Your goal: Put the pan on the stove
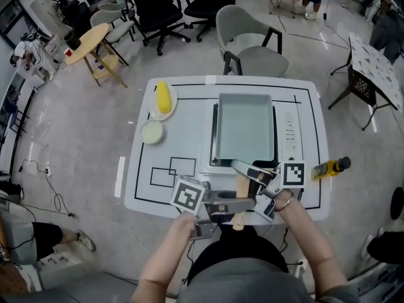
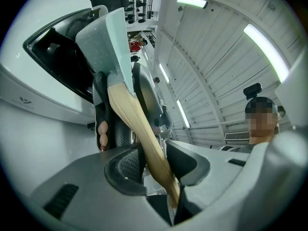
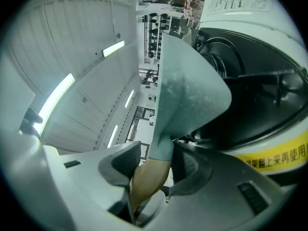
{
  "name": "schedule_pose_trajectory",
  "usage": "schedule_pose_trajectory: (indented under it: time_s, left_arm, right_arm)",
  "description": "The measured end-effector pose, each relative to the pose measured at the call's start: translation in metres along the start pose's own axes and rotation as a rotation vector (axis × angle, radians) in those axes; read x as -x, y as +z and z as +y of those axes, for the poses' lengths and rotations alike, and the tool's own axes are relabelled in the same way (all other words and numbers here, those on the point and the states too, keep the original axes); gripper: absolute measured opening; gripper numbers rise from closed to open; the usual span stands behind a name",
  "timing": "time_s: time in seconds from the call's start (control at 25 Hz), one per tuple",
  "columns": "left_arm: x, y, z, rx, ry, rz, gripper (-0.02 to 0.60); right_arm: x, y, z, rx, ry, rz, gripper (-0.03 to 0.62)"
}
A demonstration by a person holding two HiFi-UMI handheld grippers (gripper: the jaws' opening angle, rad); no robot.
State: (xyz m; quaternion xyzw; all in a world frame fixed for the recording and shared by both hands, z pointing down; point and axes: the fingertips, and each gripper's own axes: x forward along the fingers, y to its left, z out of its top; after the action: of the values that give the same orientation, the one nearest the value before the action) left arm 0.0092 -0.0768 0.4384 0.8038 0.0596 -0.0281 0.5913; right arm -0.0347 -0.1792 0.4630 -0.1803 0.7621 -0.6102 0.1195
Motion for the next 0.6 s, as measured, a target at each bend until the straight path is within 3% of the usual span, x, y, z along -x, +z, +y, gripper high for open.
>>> schedule_pose_trajectory:
  time_s: [0.12, 0.6]
  left_arm:
    - [-0.0032, 0.0053, -0.0039, 0.009, -0.033, -0.017, 0.130]
    - [0.0000, 0.0117, -0.0029, 0.075, -0.040, -0.025, 0.133]
  right_arm:
    - [-0.0012, 0.0025, -0.0013, -0.009, 0.008, -0.002, 0.176]
    - [-0.0026, 0.0072, -0.0058, -0.065, -0.011, -0.015, 0.175]
